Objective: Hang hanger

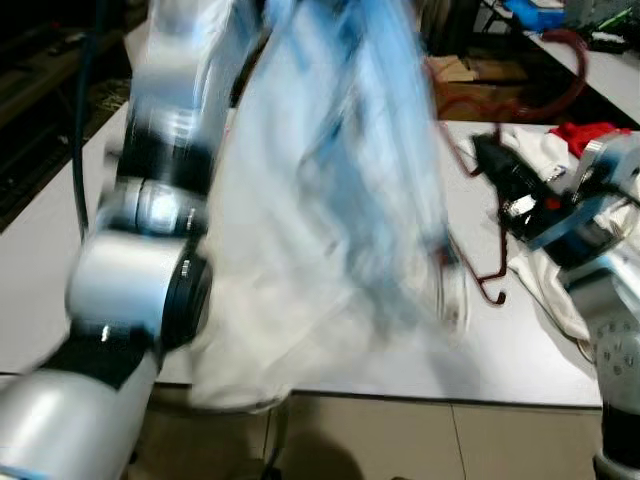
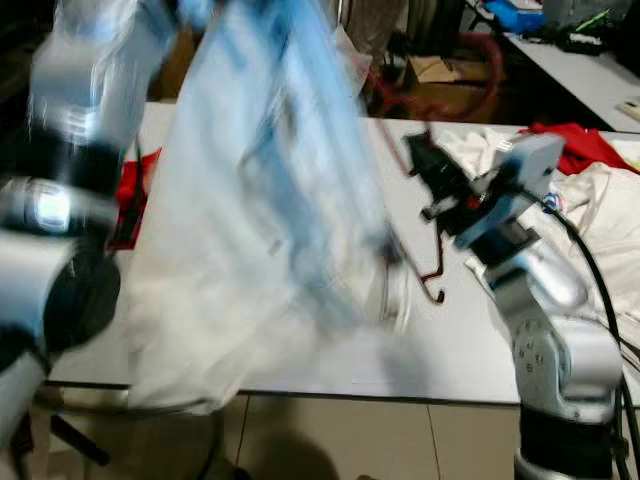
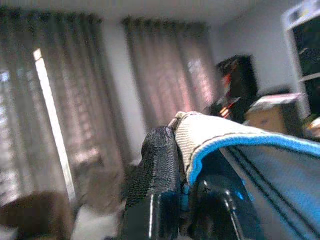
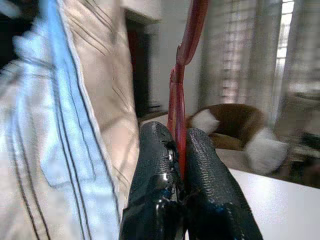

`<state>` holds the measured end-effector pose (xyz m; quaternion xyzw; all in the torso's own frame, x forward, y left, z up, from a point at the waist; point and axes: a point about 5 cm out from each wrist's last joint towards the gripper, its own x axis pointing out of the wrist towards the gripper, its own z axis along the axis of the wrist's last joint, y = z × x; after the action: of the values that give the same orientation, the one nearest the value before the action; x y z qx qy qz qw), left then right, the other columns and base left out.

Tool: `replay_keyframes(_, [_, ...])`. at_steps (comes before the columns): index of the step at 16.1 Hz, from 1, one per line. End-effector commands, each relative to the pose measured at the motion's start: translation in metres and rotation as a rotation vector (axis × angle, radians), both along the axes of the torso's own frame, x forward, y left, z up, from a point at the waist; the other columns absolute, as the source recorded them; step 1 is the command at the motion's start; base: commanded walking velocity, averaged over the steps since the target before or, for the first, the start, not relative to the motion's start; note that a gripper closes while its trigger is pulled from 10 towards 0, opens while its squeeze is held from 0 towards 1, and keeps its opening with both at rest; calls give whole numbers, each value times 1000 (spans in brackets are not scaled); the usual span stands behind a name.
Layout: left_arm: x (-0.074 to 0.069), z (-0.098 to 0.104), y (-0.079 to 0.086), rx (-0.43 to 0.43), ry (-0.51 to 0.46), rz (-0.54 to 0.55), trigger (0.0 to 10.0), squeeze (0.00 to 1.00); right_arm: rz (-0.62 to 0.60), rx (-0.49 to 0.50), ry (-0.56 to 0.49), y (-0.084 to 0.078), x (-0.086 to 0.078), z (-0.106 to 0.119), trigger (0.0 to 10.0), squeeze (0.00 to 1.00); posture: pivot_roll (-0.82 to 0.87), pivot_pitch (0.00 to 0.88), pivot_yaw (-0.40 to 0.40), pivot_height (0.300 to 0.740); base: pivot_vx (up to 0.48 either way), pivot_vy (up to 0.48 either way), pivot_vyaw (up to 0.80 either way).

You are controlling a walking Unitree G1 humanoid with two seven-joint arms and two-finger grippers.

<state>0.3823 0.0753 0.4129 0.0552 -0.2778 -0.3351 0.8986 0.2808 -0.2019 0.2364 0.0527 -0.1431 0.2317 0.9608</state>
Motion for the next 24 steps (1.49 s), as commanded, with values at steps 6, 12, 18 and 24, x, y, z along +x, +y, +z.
replay_keyframes(6, [-4, 45, -17, -360, 7, -194, 10000, 0, -368, 136, -63, -49, 3, 13, 10000, 0, -70, 0, 38, 740, 0, 0, 0])
replay_keyframes(12, [40, -156, 27, 75, 464, 302, 10000, 0, -315, 80, -48, -34, 5, 8, 10000, 0, -76, 0, 30, 740, 0, 0, 0])
replay_keyframes(18, [27, -220, 101, 239, 549, 497, 10000, 0, -135, -4, -6, 1, 4, -2, 10000, 0, -72, 0, 18, 740, 0, 0, 0])
replay_keyframes(24, [6, -244, 113, 431, 531, 320, 10000, 1000, -88, -22, 54, 14, 10, -14, 10000, 0, -51, 0, -5, 740, 0, 0, 0])
